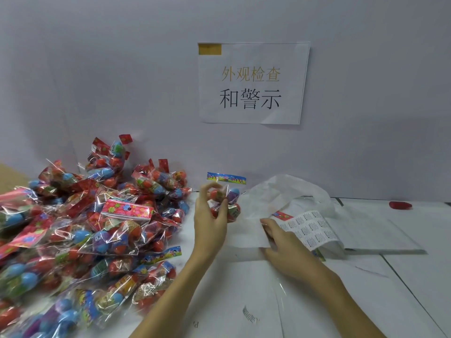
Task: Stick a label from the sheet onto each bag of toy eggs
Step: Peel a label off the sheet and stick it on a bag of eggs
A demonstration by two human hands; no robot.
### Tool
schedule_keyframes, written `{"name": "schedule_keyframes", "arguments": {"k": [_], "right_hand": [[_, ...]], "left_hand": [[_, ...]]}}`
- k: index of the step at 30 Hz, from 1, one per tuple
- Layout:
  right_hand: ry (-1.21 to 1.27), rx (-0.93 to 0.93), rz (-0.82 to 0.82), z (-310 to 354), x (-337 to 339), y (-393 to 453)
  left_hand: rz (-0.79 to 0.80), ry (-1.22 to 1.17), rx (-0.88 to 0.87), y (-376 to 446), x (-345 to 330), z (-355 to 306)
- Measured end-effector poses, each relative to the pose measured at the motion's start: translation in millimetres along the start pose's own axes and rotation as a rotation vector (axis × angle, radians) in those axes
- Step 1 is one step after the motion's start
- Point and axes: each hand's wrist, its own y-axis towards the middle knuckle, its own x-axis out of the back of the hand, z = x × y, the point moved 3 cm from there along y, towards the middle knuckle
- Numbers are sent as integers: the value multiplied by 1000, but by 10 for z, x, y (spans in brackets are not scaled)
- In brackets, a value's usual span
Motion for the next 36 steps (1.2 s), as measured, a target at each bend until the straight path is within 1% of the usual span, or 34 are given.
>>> {"name": "schedule_keyframes", "arguments": {"k": [1, 2, 5, 7, 9, 11, 12, 14, 15, 17, 18, 20, 23, 24, 25, 27, 29, 31, 33, 36], "right_hand": [[12, -7, -28, 1, 5, 2], [17, -14, -50, 4, 10, 2], [40, -16, -110, -12, 10, 23], [69, -16, -185, -21, 25, 43], [114, -20, -261, -20, 48, 53], [155, -22, -314, -16, 62, 48], [167, -22, -324, -18, 68, 49], [205, -21, -292, -14, 62, 47], [250, -8, -256, -1, 52, 46], [393, 40, -170, 37, 28, 53], [477, 63, -122, 64, 12, 56], [604, 91, -45, 114, -3, 51], [694, 101, -2, 142, 16, 44], [715, 95, -11, 138, 22, 42], [725, 79, -55, 129, 28, 47], [736, 4, -236, 73, 49, 66], [690, -56, -424, 5, 88, 82], [611, -81, -523, -38, 132, 92], [606, -102, -508, -51, 154, 94], [635, -72, -374, 30, 117, 85]], "left_hand": [[34, 72, -1, -7, -25, 5], [62, 95, 34, -21, -55, 17], [146, -25, 215, -82, -134, 8], [231, -98, 244, -102, -155, -41], [345, -33, 185, -110, -140, -72], [546, 97, 116, -153, -165, -76], [634, 170, 73, -188, -181, -77], [726, 377, -91, -241, -193, -62], [724, 519, -214, -255, -204, -29], [634, 747, -440, -286, -249, 20], [569, 805, -467, -299, -267, 23], [438, 839, -406, -289, -278, 13], [323, 843, -398, -261, -244, -14], [303, 839, -414, -266, -230, -13], [290, 840, -425, -273, -221, -12], [275, 831, -434, -283, -226, -3], [260, 817, -447, -285, -249, 0], [254, 805, -461, -292, -272, -3], [244, 793, -461, -304, -288, -4], [246, 758, -426, -328, -312, -10]]}}
